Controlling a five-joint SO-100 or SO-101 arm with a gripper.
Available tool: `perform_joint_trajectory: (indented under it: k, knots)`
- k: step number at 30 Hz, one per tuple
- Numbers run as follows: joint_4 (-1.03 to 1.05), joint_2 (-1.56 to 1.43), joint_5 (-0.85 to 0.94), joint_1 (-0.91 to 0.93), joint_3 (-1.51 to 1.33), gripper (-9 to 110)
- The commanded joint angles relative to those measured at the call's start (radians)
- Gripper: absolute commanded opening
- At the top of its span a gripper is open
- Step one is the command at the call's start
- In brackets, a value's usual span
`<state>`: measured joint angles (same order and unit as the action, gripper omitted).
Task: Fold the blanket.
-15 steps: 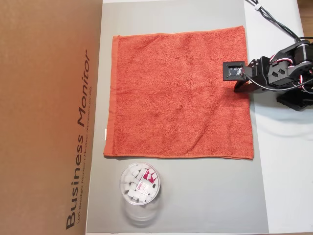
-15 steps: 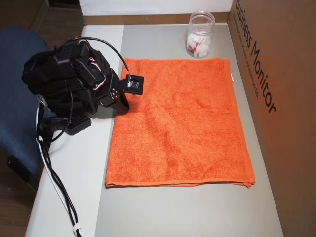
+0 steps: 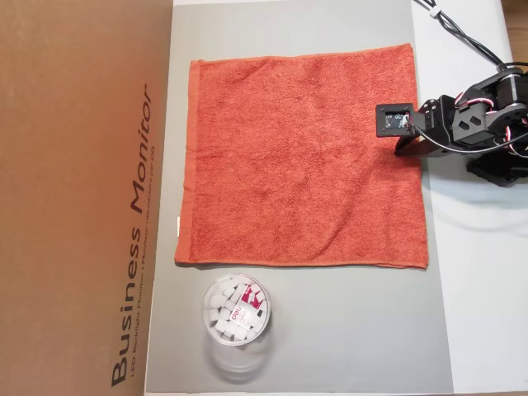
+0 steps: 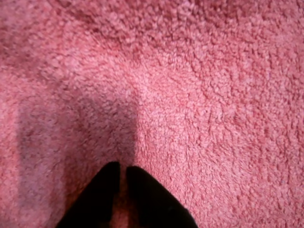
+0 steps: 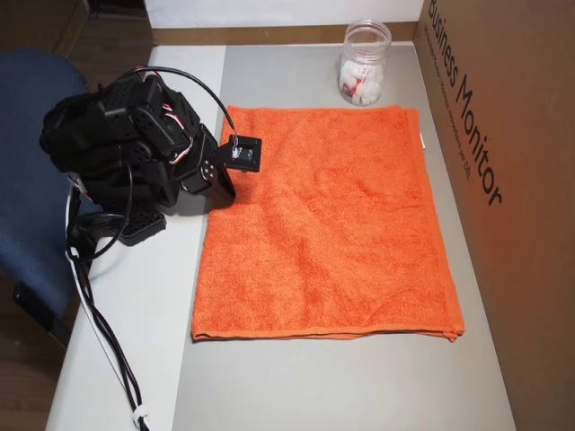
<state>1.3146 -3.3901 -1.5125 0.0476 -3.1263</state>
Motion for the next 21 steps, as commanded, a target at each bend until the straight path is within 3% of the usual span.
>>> perform_joint_trajectory:
  k: [1,21]
  knots:
    - [0.006,-0.009,0.008,-0.003,-0.008,0]
    - [0.006,-0.009,0.009,-0.005,-0.008,0]
